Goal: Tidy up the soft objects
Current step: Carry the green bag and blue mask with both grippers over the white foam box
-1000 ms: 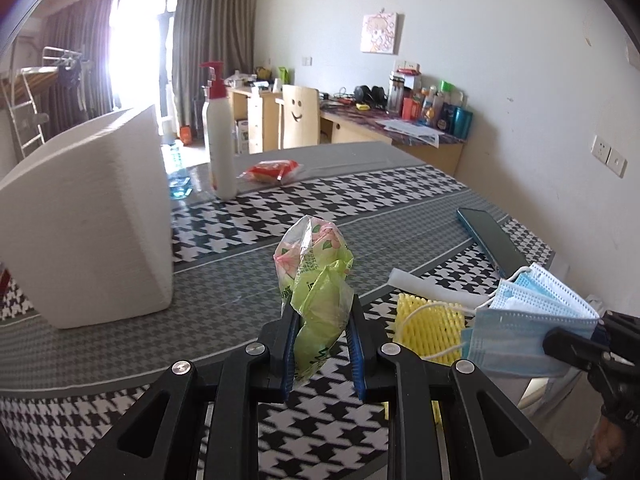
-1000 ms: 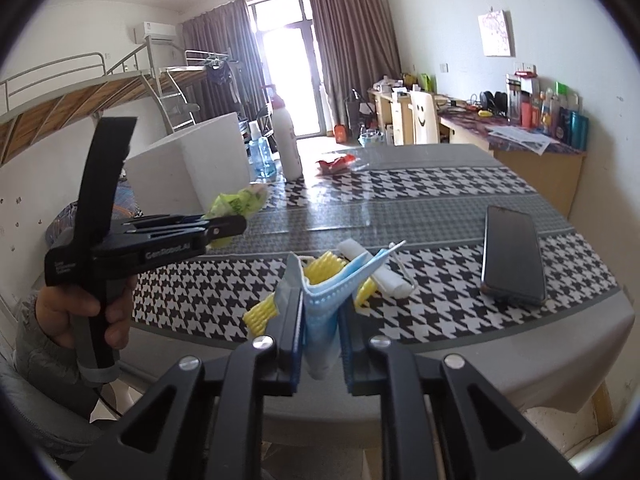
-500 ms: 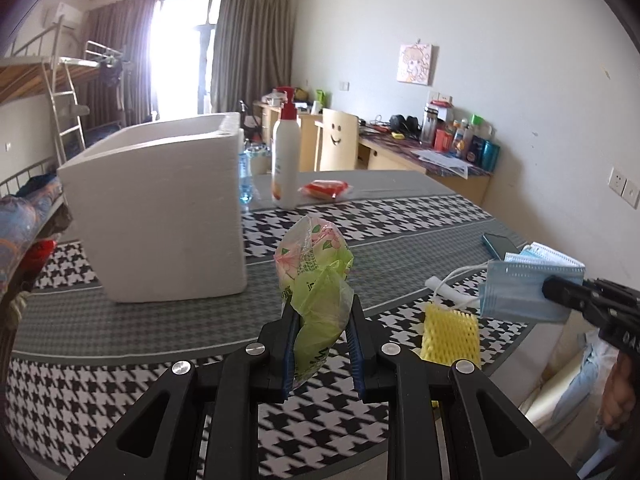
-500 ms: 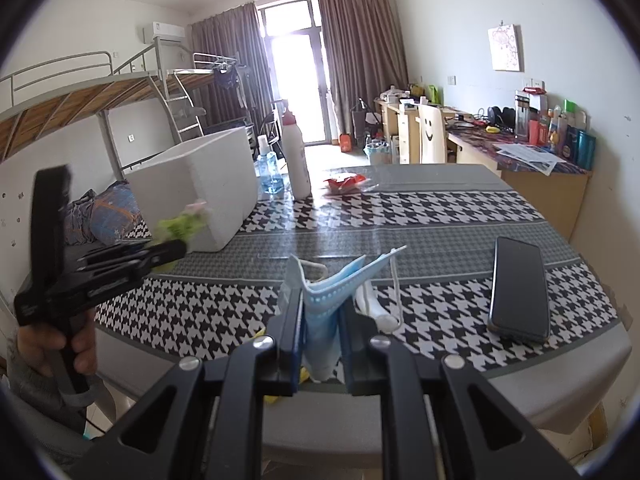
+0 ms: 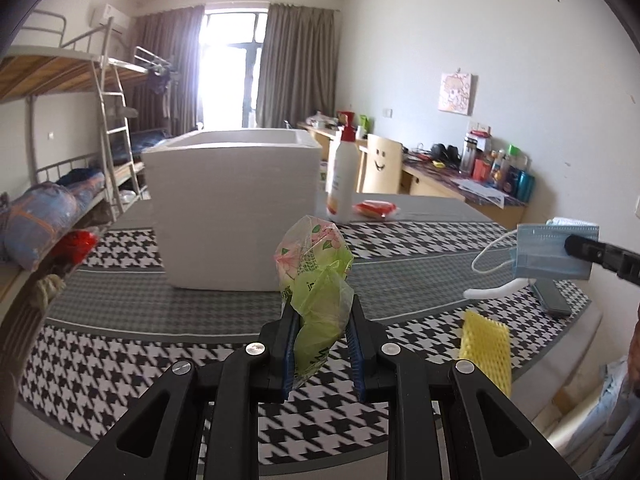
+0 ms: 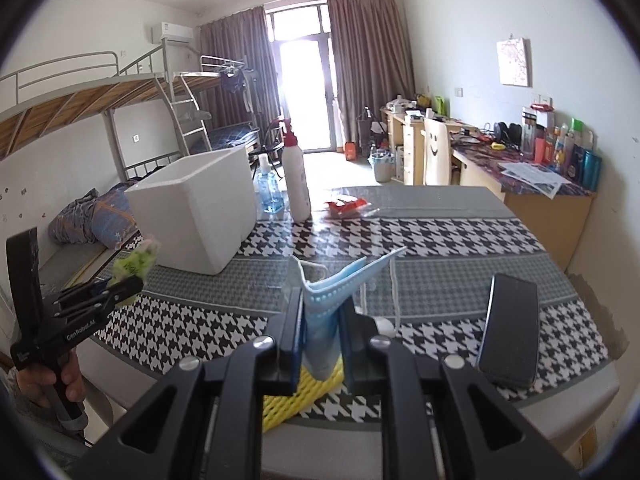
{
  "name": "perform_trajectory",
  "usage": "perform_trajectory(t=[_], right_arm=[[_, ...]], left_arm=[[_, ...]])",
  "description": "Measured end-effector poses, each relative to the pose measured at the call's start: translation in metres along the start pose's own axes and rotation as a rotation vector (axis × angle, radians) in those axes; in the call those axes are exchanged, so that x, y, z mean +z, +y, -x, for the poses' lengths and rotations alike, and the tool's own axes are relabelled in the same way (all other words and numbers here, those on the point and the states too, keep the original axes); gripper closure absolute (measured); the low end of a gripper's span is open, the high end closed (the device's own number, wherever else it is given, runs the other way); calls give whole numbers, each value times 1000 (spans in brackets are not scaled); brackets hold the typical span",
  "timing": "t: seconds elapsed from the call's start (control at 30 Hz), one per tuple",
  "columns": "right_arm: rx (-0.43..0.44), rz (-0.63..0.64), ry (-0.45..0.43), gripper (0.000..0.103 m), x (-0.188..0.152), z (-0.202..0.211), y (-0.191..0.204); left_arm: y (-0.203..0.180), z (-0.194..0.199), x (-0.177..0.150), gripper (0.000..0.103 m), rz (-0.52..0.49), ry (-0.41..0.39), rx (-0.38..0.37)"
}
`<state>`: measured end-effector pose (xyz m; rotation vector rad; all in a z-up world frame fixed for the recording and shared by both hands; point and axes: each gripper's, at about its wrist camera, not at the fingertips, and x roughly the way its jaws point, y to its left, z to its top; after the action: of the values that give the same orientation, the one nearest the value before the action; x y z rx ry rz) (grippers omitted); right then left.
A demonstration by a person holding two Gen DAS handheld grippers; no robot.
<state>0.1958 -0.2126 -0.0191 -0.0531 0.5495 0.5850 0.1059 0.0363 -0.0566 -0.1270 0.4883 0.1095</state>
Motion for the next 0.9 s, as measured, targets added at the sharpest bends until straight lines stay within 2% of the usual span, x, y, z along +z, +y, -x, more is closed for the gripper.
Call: perform_trajectory(t=[0.3,0.5,0.9], right_arm=[[57,66,-44,84,18,-3,16],[44,93,-61,84,31,-5,25],[73,107,-96,84,38,-7,39]], left_arm=[[14,8,1,80,27,-13,57],[20,12,6,80,26,-20,61],[36,30,24,80,12,-57,76]])
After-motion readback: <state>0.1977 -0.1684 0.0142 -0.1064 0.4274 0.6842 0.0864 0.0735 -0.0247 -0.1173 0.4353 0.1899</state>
